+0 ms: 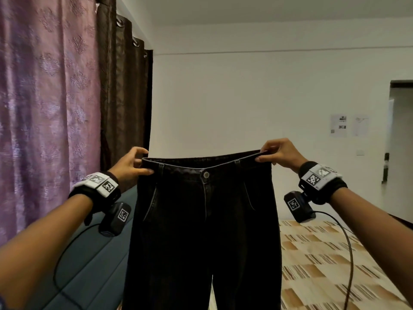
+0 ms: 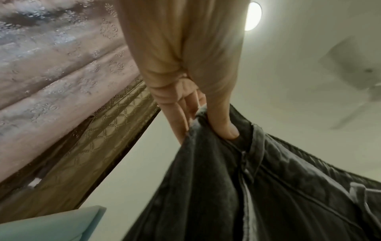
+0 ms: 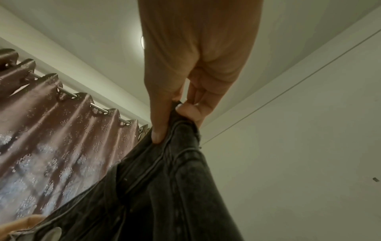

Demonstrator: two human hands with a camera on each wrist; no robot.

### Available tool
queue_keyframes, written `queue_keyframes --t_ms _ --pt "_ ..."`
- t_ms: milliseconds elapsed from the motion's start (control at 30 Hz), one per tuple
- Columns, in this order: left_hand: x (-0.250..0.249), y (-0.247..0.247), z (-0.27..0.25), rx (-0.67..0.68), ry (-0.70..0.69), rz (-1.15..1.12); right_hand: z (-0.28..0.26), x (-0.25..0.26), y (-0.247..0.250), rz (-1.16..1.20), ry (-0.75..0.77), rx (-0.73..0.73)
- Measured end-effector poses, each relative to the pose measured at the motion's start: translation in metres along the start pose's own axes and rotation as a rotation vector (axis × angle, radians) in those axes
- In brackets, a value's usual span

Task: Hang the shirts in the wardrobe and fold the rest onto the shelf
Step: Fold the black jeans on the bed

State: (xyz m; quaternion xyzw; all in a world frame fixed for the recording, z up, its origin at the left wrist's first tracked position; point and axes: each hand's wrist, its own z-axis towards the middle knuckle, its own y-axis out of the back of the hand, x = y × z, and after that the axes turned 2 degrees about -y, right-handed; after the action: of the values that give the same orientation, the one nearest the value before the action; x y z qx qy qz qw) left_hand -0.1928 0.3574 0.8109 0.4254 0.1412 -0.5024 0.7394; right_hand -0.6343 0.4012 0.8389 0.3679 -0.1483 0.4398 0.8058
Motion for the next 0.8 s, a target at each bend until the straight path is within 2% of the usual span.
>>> queue_keyframes --t_ms 133,267,367,433,533,567,600,700,800 --pt "-0.003 0.004 0.002 0.041 0.02 -0.153 -0.008 0.016 0.008 0.083 -0.048 0.021" --pt "0.0 0.011 0.0 0.161 0.112 -0.375 -0.019 0.023 0.014 0.194 -0.05 0.072" --pt "0.016 0.007 0.007 0.17 0.209 -0.373 -0.022 0.015 0.007 0.243 -0.139 0.082" --pt "0.027 -0.006 0.017 0.121 0.286 -0.253 -0.017 0.011 -0.005 0.076 -0.244 0.025" --pt "0.018 -0.042 0.027 0.051 0.342 0.01 -0.01 0.019 -0.037 -0.549 -0.296 -0.03" --pt "0.006 -0.057 0.026 0.05 0.335 0.022 -0.011 0.029 -0.052 -0.621 -0.29 -0.015" --pt "-0.009 -0.075 0.024 0.068 0.314 0.004 -0.013 0.039 -0.068 -0.576 -0.295 0.023" --pt "-0.052 -0.126 0.013 0.116 0.235 -0.109 -0.012 0.06 -0.106 -0.136 -0.352 0.142" --pt "-0.077 -0.149 0.01 0.053 0.197 -0.224 -0.005 0.075 -0.114 0.125 -0.445 0.118"
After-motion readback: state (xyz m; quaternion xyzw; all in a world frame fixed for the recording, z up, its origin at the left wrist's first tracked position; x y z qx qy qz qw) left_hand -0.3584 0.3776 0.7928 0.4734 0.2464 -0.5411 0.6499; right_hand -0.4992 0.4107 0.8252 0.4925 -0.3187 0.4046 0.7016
